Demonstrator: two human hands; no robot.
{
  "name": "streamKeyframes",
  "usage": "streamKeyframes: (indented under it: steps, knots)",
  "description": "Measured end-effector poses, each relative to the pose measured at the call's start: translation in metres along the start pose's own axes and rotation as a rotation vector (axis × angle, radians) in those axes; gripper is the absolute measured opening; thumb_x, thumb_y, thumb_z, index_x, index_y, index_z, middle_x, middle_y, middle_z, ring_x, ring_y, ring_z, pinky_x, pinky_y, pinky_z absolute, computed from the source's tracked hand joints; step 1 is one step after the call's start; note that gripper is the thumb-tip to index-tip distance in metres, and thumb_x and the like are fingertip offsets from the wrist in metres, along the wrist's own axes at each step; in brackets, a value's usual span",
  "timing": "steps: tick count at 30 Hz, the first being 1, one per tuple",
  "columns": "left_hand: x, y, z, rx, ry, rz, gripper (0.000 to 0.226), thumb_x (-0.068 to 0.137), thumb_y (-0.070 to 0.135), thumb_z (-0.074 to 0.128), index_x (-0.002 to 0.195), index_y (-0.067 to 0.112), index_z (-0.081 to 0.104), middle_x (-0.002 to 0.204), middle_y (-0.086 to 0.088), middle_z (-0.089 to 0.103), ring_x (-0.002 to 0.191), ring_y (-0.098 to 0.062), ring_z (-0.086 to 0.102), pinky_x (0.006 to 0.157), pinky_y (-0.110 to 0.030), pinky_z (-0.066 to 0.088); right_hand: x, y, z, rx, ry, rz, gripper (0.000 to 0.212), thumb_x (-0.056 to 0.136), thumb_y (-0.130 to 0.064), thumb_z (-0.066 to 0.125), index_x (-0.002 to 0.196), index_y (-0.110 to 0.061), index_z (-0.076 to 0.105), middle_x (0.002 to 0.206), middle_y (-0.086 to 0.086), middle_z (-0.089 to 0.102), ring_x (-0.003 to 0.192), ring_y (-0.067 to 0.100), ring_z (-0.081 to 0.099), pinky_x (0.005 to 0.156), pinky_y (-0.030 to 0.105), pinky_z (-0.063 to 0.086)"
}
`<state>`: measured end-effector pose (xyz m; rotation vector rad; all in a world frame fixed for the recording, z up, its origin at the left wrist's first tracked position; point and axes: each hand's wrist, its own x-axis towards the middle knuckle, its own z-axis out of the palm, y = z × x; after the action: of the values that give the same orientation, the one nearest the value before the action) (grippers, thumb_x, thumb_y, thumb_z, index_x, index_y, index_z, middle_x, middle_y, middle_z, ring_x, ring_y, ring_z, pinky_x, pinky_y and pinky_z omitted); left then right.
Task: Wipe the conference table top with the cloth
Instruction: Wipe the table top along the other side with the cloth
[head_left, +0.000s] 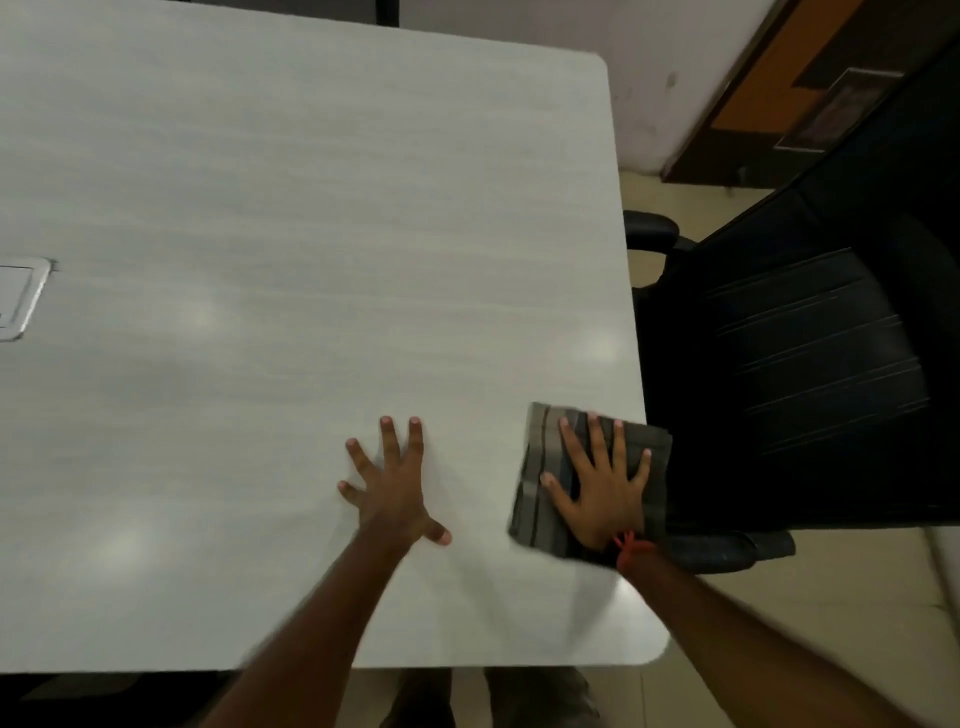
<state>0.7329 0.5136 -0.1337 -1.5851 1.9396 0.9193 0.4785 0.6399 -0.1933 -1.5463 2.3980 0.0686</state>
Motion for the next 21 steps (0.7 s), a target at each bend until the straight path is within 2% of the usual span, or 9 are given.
streamKeyframes:
  steps: [5, 8, 12, 15, 18, 21]
  knots:
    - [0.006, 0.001, 0.002, -0.009, 0.025, 0.011, 0.157, 0.053, 0.049, 0.093, 0.148, 0.035, -0.031, 0.155, 0.0, -0.041, 0.139, -0.053, -0.03, 0.107, -0.077, 0.01, 0.124, -0.006, -0.036, 0.073, 0.059, 0.112, 0.081, 0.086, -0.082, 0.019, 0.159, -0.048, 0.008, 0.172, -0.003, 0.006, 0.157, 0.032, -0.001, 0.117, 0.073, -0.001]
    - [0.003, 0.002, -0.001, -0.015, 0.015, 0.003, 0.158, 0.052, 0.048, 0.094, 0.149, 0.036, -0.03, 0.157, 0.0, -0.038, 0.14, -0.053, -0.03, 0.107, -0.078, 0.009, 0.102, -0.016, -0.028, 0.066, 0.051, 0.089, 0.081, 0.089, -0.081, 0.021, 0.16, -0.045, 0.006, 0.172, 0.001, 0.004, 0.157, 0.032, -0.003, 0.117, 0.072, -0.003]
    - [0.002, 0.003, -0.003, -0.001, -0.005, 0.0, 0.158, 0.051, 0.05, 0.094, 0.149, 0.036, -0.03, 0.157, -0.001, -0.038, 0.139, -0.052, -0.032, 0.107, -0.078, 0.009, 0.026, -0.013, -0.011, -0.01, -0.021, -0.068, 0.082, 0.089, -0.081, 0.028, 0.16, -0.047, 0.003, 0.172, -0.005, -0.004, 0.157, 0.031, -0.007, 0.116, 0.07, -0.008]
    - [0.001, 0.003, -0.004, -0.015, 0.001, 0.0, 0.155, 0.054, 0.048, 0.093, 0.15, 0.036, -0.028, 0.158, -0.001, -0.036, 0.139, -0.051, -0.032, 0.108, -0.078, 0.009, 0.068, 0.005, -0.026, -0.003, -0.042, -0.12, 0.082, 0.086, -0.082, 0.028, 0.158, -0.052, 0.004, 0.171, -0.007, -0.001, 0.157, 0.03, -0.006, 0.117, 0.072, -0.003]
    - [0.003, 0.003, -0.004, -0.031, 0.018, 0.0, 0.152, 0.057, 0.046, 0.093, 0.15, 0.038, -0.027, 0.158, 0.001, -0.036, 0.14, -0.049, -0.032, 0.108, -0.077, 0.01, 0.138, 0.01, -0.047, 0.038, 0.022, -0.03, 0.081, 0.086, -0.083, 0.024, 0.159, -0.05, 0.008, 0.172, -0.004, 0.007, 0.157, 0.033, -0.001, 0.116, 0.074, 0.001]
    - [0.003, 0.003, -0.006, -0.022, 0.014, -0.021, 0.147, 0.06, 0.041, 0.092, 0.151, 0.039, -0.025, 0.159, 0.002, -0.033, 0.141, -0.049, -0.029, 0.108, -0.076, 0.011, 0.159, -0.025, -0.04, 0.064, 0.053, 0.022, 0.082, 0.089, -0.082, 0.025, 0.16, -0.045, 0.008, 0.172, 0.001, 0.007, 0.156, 0.038, -0.002, 0.113, 0.078, 0.001]
